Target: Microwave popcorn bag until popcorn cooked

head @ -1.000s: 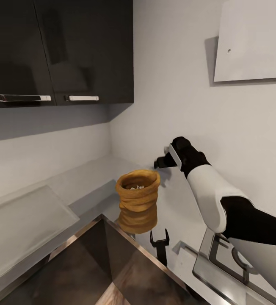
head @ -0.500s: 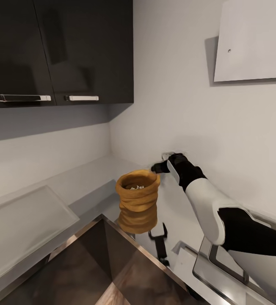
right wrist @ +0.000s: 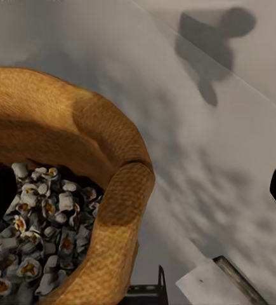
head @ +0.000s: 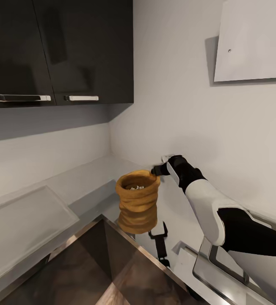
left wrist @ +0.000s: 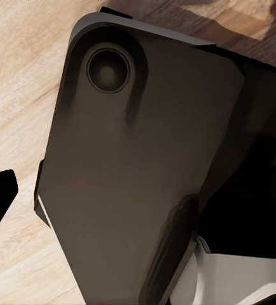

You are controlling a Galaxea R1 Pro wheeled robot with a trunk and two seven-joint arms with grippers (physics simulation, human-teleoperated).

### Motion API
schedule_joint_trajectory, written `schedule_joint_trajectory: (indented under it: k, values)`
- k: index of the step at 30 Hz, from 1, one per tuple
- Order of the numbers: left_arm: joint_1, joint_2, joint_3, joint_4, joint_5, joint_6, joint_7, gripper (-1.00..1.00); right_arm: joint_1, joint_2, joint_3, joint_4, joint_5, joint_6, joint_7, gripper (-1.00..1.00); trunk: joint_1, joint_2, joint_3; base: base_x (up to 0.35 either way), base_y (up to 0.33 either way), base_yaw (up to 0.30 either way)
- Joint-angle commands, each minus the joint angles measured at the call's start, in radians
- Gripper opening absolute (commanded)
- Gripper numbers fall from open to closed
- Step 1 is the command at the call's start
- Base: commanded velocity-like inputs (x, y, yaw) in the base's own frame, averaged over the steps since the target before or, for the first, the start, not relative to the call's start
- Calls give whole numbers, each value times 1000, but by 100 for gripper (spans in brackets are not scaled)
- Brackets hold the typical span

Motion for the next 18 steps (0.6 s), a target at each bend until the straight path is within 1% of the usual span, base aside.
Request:
schedule_joint_trajectory:
  k: [1, 10, 15, 18]
  values:
    - [0, 0, 0, -1, 6, -2, -2, 100, 0, 1, -6, -1, 10, 5, 7, 100, 0, -1, -1, 161, 0, 0]
    - [0, 0, 0, -1, 6, -1, -2, 100, 0, 1, -6, 1, 9, 7, 7, 100, 0, -1, -1, 250, 0, 0]
    - [0, 0, 0, -1, 6, -1, -2, 100, 0, 1, -6, 58, 10, 0, 8, 100, 0, -1, -1, 38, 0, 0]
    - [0, 0, 0, -1, 6, -1, -2, 100, 0, 1, -6, 70, 10, -2, 8, 100, 0, -1, -1, 3, 0, 0]
